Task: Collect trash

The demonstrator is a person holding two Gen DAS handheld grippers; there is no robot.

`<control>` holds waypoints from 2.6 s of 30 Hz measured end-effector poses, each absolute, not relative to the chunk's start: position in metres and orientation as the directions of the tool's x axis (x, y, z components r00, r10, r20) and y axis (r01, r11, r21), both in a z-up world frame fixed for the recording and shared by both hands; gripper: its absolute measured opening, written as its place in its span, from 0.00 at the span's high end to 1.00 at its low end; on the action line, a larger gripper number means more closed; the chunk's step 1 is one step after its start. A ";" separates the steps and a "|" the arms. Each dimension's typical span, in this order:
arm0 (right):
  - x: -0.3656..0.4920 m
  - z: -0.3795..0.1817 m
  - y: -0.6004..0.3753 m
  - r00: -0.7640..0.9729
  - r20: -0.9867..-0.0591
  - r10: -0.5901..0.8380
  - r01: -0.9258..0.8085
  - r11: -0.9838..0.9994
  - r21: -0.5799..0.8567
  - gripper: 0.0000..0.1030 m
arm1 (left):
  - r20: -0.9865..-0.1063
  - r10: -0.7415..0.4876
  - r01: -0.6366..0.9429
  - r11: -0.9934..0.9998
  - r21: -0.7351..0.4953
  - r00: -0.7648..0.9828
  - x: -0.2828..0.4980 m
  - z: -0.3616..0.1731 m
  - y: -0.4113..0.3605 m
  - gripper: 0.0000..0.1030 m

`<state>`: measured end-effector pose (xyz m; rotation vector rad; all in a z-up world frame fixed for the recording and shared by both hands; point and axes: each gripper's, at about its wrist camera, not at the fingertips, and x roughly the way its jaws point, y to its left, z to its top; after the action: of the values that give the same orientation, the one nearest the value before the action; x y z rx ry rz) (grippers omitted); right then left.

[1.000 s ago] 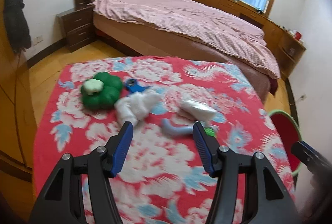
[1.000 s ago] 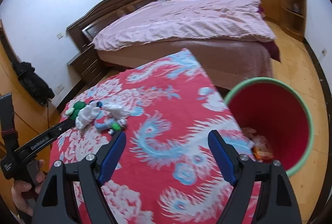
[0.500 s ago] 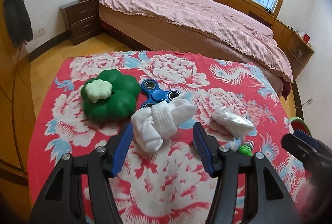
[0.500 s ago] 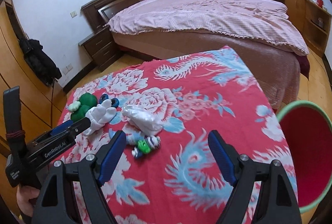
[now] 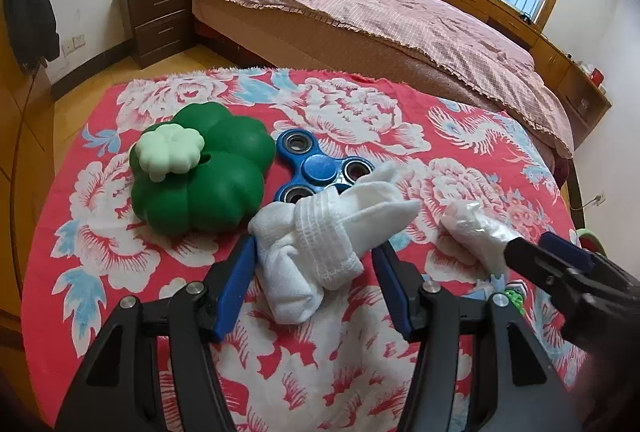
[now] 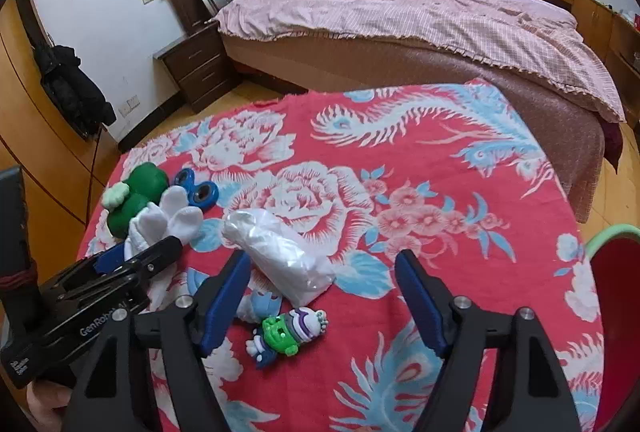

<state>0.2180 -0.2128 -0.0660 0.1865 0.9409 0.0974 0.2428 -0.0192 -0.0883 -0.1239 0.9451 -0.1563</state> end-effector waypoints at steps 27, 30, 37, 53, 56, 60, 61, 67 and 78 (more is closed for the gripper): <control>0.220 -0.077 -0.202 0.569 -0.794 0.211 -0.032 0.971 0.235 0.59 | -0.790 -0.200 0.051 0.976 -0.210 0.579 0.245 -0.089 -0.012 0.42; 0.216 -0.072 -0.203 0.584 -0.785 0.207 -0.026 0.971 0.236 0.59 | -0.787 -0.202 0.048 0.975 -0.215 0.583 0.245 -0.090 -0.010 0.45; 0.203 -0.055 -0.213 0.638 -0.749 0.178 0.006 0.972 0.236 0.60 | -0.773 -0.224 0.059 0.970 -0.236 0.594 0.243 -0.088 -0.008 0.64; 0.154 -0.026 -0.254 0.700 -0.709 0.091 0.114 0.965 0.237 0.60 | -0.725 -0.289 0.163 0.957 -0.240 0.626 0.212 -0.050 -0.035 0.66; 0.144 -0.023 -0.262 0.709 -0.702 0.070 0.134 0.964 0.231 0.60 | -0.718 -0.301 0.182 0.953 -0.240 0.627 0.203 -0.042 -0.044 0.66; 0.127 -0.016 -0.274 0.719 -0.694 0.048 0.160 0.960 0.232 0.60 | -0.714 -0.326 0.210 0.945 -0.250 0.620 0.190 -0.033 -0.055 0.66; 0.123 -0.015 -0.277 0.721 -0.691 0.044 0.164 0.959 0.231 0.60 | -0.712 -0.332 0.218 0.943 -0.249 0.619 0.186 -0.031 -0.059 0.66; 0.093 -0.006 -0.301 0.736 -0.677 0.001 0.215 0.948 0.235 0.60 | -0.702 -0.356 0.258 0.934 -0.247 0.617 0.165 -0.019 -0.081 0.66; 0.036 0.008 -0.352 0.763 -0.637 -0.110 0.346 0.902 0.258 0.60 | -0.714 -0.412 0.350 0.904 -0.245 0.566 0.137 -0.015 -0.139 0.66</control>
<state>0.0361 -0.3525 0.0082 0.3763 0.6604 -0.2545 0.1374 -0.1387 -0.0148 -0.0788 0.8599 -0.4487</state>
